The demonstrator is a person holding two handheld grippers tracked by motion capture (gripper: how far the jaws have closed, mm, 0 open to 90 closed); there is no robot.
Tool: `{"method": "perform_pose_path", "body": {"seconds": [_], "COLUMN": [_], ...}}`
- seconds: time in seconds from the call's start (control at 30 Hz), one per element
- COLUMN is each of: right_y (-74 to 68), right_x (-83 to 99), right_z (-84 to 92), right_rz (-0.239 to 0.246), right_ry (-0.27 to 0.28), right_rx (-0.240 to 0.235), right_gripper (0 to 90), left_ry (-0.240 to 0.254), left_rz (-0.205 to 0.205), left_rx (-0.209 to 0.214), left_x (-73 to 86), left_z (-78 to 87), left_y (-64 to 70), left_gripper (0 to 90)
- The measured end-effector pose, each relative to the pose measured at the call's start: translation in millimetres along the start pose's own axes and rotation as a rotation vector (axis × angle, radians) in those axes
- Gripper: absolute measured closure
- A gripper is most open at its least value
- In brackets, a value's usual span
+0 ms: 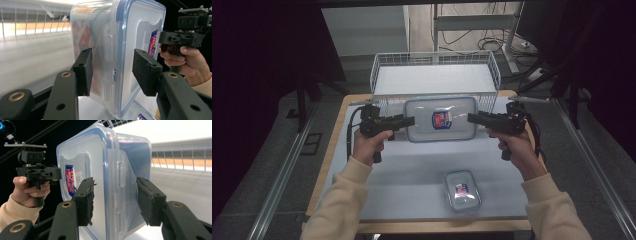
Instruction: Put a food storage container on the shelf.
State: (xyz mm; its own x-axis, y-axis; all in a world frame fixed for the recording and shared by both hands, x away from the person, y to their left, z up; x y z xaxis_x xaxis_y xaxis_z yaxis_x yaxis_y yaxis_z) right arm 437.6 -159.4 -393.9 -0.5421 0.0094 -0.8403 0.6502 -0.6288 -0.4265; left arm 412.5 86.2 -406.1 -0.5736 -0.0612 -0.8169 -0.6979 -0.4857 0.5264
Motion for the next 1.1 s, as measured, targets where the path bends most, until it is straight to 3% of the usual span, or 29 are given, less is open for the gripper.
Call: {"method": "perform_pose_path", "body": {"seconds": [0.4,0.67,0.93,1.1], "right_y": [-12.1,-15.7,-3.4,7.1], "right_x": [-47.9,-87.8,-119.1,-122.4], "right_z": [3.2,-0.4,-12.1,-20.8], "right_rz": [0.034,0.066,0.053,0.029], "right_ry": [0.035,0.047,0.052,0.046], "right_rx": [0.002,0.016,0.015,0.020], "right_gripper": [49.7,49.7,49.6,49.6], "left_ry": [0.026,0.044,0.045,0.038], "left_rz": [-0.035,-0.044,-0.045,-0.013], "left_rx": [0.003,0.017,0.011,0.013], "left_x": [-48.4,-85.7,-114.7,-124.8], "left_z": [6.9,7.2,-0.1,-8.9], "left_y": [8.2,4.0,-6.9,-23.4], "left_gripper": [52.1,52.0,52.0,52.0]}}
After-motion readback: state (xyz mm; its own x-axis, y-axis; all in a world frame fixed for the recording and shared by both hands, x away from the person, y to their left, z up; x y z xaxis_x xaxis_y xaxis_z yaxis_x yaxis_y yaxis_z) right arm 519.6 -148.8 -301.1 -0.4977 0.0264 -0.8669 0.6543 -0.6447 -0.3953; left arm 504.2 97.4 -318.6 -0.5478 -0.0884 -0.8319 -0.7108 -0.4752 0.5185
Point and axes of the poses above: each handheld gripper's, and its own axes: z roughly backward along the jaws, x roughly out of its underside, y roughly to its right, the point moved 9 cm from there along -z, roughly forward along the jaws, and after that the axes turned 6 degrees about x, right-handed, at the moved point
